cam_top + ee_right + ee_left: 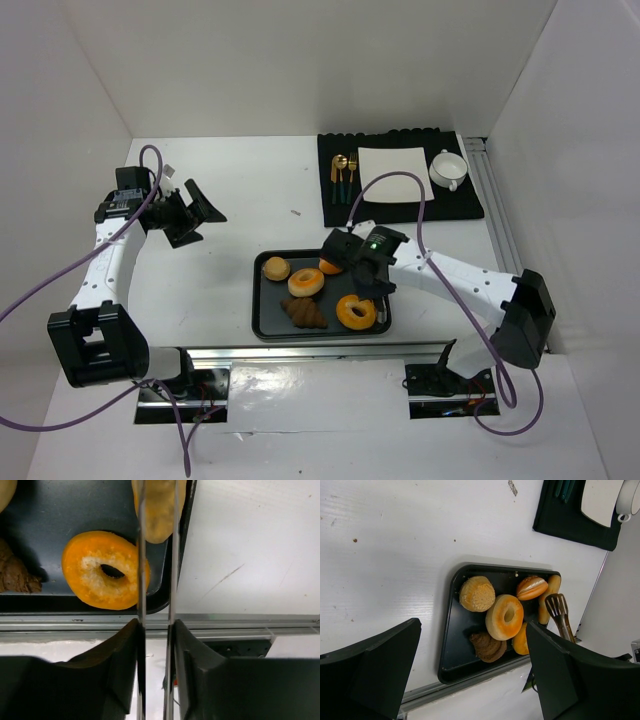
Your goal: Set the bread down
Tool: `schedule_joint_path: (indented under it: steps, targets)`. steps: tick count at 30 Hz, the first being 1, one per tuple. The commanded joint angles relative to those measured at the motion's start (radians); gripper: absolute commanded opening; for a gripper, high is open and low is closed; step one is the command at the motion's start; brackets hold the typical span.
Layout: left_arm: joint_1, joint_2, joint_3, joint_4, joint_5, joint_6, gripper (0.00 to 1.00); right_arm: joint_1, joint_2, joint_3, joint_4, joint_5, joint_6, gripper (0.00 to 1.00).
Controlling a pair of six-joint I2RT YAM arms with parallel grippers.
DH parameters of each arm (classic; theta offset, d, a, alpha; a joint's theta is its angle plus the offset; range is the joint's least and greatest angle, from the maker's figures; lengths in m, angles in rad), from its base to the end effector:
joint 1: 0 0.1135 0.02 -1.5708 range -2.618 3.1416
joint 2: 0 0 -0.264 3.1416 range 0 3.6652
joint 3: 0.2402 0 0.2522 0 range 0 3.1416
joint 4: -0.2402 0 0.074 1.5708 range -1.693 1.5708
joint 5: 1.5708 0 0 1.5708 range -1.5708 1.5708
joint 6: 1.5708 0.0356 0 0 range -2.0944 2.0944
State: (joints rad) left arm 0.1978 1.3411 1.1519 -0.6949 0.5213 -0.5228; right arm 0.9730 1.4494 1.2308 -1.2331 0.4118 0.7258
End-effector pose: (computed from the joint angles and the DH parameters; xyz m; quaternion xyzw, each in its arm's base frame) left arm 0.2763 0.0373 0.3023 -0.2396 0.8820 -0.2921 0.2817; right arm 0.1541 0.2010 0.2751 -0.1084 0.9712 -0.0910 0.1917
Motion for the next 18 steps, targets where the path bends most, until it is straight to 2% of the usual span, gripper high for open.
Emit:
schedule_joint_path:
  steps: [1,3,9,14,18]
  targets:
    - [0.003,-0.016,0.002,0.012,0.011,0.023,1.00,0.007,0.011,0.016,0.020,0.056,0.012,0.35]
    - [0.003,-0.025,0.002,0.012,0.011,0.023,1.00,0.018,0.011,0.053,0.006,0.067,0.012,0.22]
    - [0.003,-0.025,0.002,0.012,0.011,0.023,1.00,0.027,-0.009,0.144,-0.029,0.047,0.012,0.00]
    - [0.003,-0.016,0.002,0.012,0.011,0.023,1.00,0.027,-0.029,0.205,-0.058,0.028,0.012,0.00]
    - [0.003,-0.005,0.002,0.021,0.020,0.023,1.00,0.006,-0.047,0.269,-0.020,0.096,0.008,0.00]
